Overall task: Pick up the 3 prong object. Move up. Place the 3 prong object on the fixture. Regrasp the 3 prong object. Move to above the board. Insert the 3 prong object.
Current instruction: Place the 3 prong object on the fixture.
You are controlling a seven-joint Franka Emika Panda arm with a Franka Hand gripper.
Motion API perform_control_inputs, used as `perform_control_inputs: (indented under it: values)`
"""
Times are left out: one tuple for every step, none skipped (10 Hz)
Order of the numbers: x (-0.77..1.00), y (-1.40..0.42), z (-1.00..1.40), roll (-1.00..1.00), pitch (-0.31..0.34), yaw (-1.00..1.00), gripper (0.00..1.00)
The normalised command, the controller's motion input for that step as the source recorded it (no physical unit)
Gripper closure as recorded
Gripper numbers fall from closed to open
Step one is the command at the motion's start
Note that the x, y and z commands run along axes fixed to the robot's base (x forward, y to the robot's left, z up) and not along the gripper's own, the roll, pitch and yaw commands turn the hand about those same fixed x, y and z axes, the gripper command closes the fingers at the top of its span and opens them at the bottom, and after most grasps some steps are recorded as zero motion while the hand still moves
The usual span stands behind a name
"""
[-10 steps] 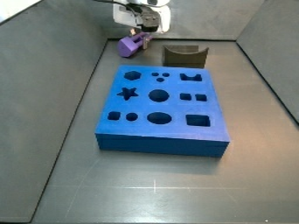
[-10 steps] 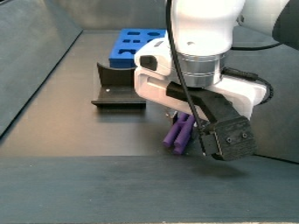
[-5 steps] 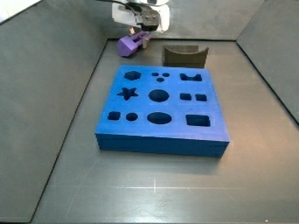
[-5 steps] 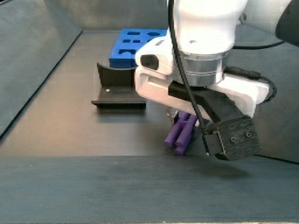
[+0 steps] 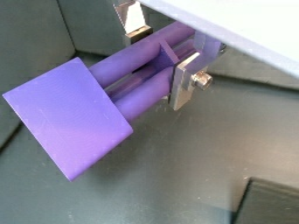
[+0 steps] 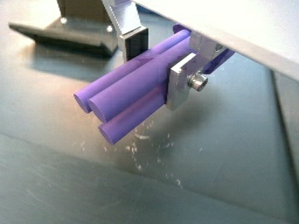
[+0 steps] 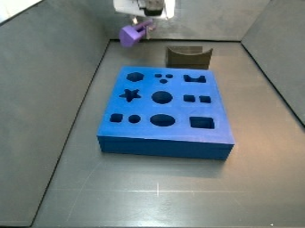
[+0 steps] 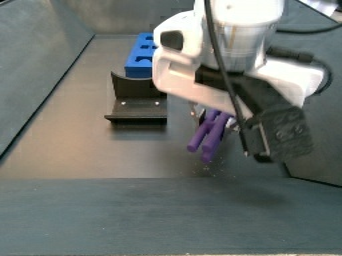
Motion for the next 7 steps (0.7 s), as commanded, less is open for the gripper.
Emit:
perform_control_inputs:
  values:
    - [0.0,0.0,1.0,0.0,0.0,0.0,1.0]
    - [0.0,0.0,1.0,0.01,0.006,0.0,1.0]
    - [-0.01,0.0,1.0,0.04,0.028,0.0,1.0]
    - [-0.02,0.0,1.0,0.05,0.049,0.0,1.0]
    - [-0.02,-0.01,1.0,0.07,0.074,0.0,1.0]
    - [-0.02,-0.01,1.0,0.08,0.082,0.0,1.0]
    - [-0.02,-0.01,1.0,0.09,0.095,0.01,1.0]
